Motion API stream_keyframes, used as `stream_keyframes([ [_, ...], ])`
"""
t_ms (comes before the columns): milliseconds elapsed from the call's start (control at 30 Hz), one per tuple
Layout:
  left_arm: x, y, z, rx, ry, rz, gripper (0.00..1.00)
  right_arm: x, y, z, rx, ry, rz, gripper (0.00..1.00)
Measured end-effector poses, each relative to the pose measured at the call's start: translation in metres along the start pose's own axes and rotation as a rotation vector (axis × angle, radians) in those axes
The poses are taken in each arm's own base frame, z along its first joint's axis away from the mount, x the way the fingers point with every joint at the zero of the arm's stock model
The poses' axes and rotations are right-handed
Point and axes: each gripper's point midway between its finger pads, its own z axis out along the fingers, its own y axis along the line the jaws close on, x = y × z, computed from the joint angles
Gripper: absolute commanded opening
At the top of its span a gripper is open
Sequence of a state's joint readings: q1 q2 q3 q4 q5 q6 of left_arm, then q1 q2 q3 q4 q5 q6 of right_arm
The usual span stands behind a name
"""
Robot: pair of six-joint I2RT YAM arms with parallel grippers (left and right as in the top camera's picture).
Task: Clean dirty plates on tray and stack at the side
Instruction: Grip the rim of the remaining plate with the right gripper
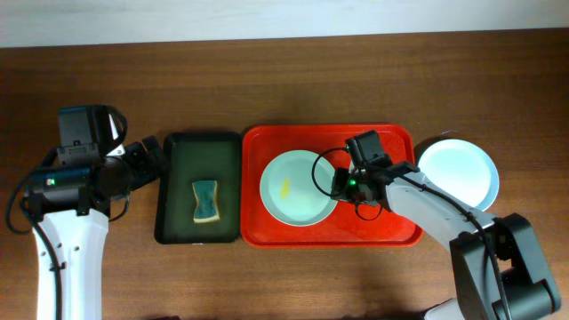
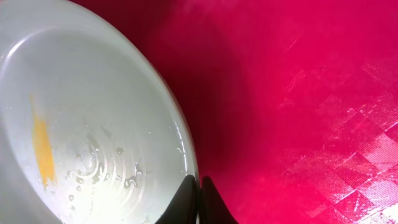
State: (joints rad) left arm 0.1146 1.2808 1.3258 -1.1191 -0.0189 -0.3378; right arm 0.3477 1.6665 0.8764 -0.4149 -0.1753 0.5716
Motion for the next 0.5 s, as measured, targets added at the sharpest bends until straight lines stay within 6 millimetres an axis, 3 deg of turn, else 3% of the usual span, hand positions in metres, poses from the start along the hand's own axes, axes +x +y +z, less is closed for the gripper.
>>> stream_keyframes([
  [33,0.0,0.0,0.0,0.0,0.0,0.0,0.99,0.0,0.0,0.0,0.0,0.0,0.0,0.23],
  [100,0.0,0.0,0.0,0.0,0.0,0.0,0.99,0.001,-0.001,0.0,0.003,0.005,0.0,0.28],
  [167,0.0,0.0,0.0,0.0,0.0,0.0,0.99,0.001,-0.001,0.0,0.004,0.005,-0.006,0.27],
  [267,-0.002,-0.001,0.0,0.003,-0.008,0.0,0.99,0.001,-0.001,0.0,0.004,0.005,-0.006,0.06],
  [333,-0.016,-0.008,-0.001,0.036,-0.063,-0.001,0.99,0.001,-0.001,0.0,0.004,0.005,-0.008,0.04],
  [400,-0.009,-0.013,-0.001,0.068,-0.03,0.001,1.0,0.001,-0.001,0.0,0.004,0.006,-0.01,0.04],
  [500,0.016,-0.02,0.004,0.075,0.076,0.047,0.87,0.001,-0.001,0.0,0.004,0.005,-0.01,0.04],
])
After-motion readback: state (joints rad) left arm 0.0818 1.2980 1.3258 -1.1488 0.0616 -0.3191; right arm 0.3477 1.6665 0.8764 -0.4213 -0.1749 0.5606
